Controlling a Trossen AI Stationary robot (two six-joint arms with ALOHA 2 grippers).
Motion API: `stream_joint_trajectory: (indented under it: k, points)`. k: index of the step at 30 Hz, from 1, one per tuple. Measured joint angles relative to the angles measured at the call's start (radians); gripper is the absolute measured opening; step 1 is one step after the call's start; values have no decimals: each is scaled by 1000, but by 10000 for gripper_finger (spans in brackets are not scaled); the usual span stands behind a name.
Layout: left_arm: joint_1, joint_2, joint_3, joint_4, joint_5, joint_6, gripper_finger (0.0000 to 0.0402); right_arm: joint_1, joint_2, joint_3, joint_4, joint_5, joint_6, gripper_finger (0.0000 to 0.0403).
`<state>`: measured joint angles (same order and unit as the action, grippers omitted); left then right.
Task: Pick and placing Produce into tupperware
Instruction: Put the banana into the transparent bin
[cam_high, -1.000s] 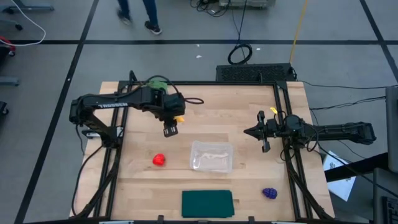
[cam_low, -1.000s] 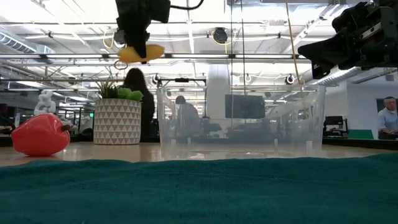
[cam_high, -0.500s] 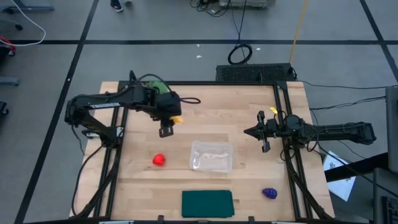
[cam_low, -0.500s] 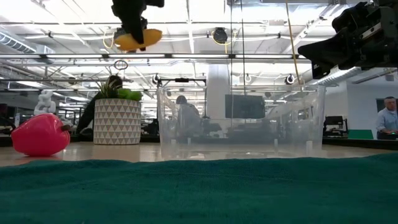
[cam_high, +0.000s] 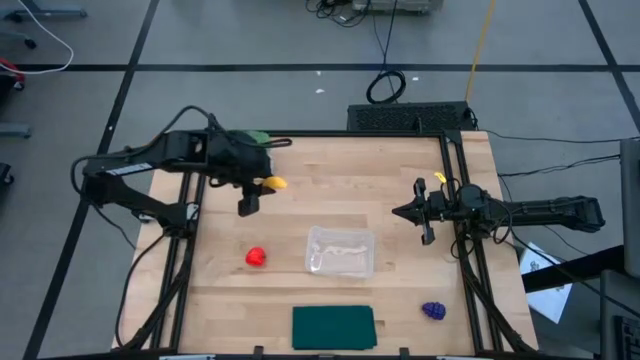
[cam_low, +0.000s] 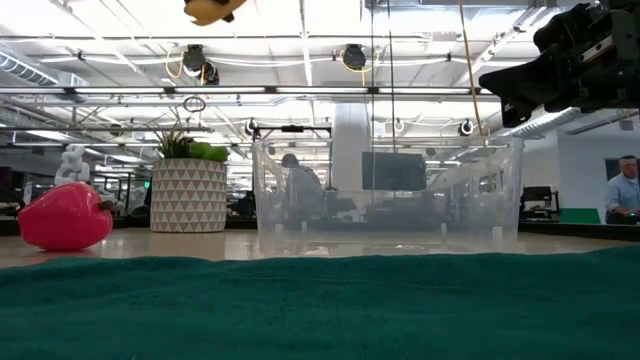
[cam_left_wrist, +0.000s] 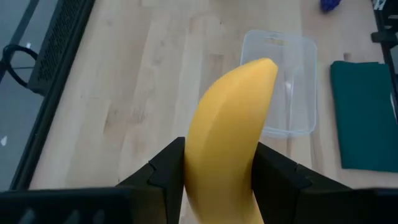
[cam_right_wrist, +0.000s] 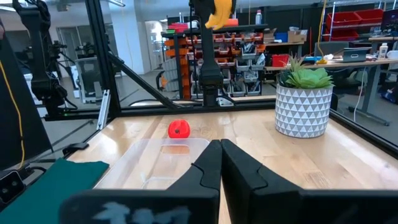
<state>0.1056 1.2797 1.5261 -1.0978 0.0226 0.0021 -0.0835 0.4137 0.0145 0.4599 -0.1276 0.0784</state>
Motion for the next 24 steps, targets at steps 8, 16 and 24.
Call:
stream_joint_trajectory:
  k: [8,16,24]
  points:
    - [-22,-47,0,0,3,16,152,0,0,0,0,0,0,0]
    - [-46,-101,0,41,11,16,152,0,0,0,0,0,0,0]
    - [-71,-196,-44,63,9,-15,152,0,0,0,0,0,15,0]
